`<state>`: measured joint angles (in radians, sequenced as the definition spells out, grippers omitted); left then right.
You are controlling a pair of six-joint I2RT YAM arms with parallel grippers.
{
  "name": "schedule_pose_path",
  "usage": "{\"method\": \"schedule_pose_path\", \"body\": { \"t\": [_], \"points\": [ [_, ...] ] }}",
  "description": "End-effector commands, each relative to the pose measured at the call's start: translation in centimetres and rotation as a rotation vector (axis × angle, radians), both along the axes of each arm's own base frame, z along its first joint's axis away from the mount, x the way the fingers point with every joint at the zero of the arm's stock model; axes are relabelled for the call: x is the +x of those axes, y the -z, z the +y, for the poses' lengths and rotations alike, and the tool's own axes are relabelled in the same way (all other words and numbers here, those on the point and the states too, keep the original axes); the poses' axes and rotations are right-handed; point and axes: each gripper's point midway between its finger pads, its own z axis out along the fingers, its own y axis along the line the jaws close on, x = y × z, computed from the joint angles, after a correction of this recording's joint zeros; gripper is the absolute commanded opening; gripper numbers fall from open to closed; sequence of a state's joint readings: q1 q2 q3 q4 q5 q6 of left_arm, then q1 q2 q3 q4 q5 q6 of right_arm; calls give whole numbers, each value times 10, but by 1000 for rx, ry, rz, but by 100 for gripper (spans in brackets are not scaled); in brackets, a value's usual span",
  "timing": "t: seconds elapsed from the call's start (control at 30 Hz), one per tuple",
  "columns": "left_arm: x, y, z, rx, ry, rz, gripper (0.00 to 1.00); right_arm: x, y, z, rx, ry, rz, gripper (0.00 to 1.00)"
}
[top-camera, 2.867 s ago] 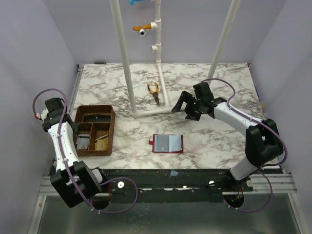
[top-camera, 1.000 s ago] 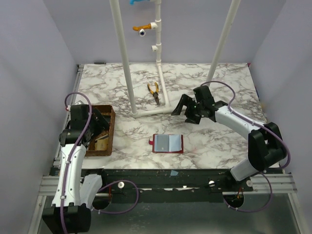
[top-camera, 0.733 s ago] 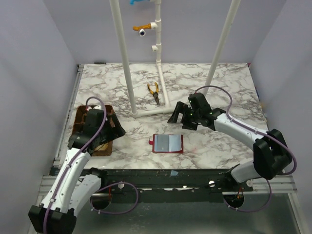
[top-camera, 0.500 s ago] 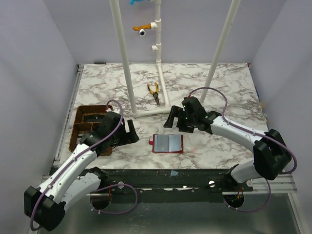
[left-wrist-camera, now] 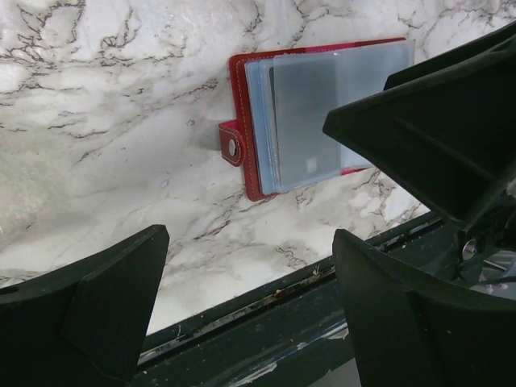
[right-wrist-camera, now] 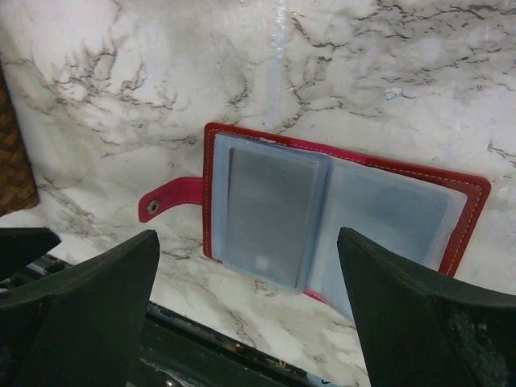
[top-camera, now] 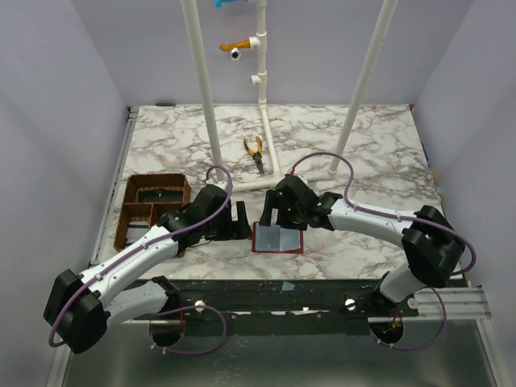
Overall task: Take the credit cards out of the card holder
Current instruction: Remove the credit card from the card holder.
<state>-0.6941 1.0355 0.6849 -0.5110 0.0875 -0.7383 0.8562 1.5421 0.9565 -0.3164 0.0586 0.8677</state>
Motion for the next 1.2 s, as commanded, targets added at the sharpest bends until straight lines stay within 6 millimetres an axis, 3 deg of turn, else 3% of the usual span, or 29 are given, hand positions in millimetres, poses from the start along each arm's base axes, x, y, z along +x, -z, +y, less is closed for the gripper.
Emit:
{"method": "schedule_pose_path", "body": {
  "t": [0.0, 0.33, 0.57, 0.93, 1.17],
  "points": [
    [3, -4, -7, -36, -4, -8, 84, 7, 17, -12, -93, 73, -1, 92],
    [11, -3, -16, -33, -3, 17, 84, 5, 35, -5, -114, 20, 7, 80],
    [11, -3, -19, -46, -8, 30, 84, 3, 50, 0, -139, -7, 21, 77],
    [14, -2, -28, -64, 24, 45, 82, 10, 55, -14, -252, -2, 3, 70],
    [15, -5, -27, -70, 19, 38, 82, 9, 41, -15, -349, -4, -54, 64]
  ]
}}
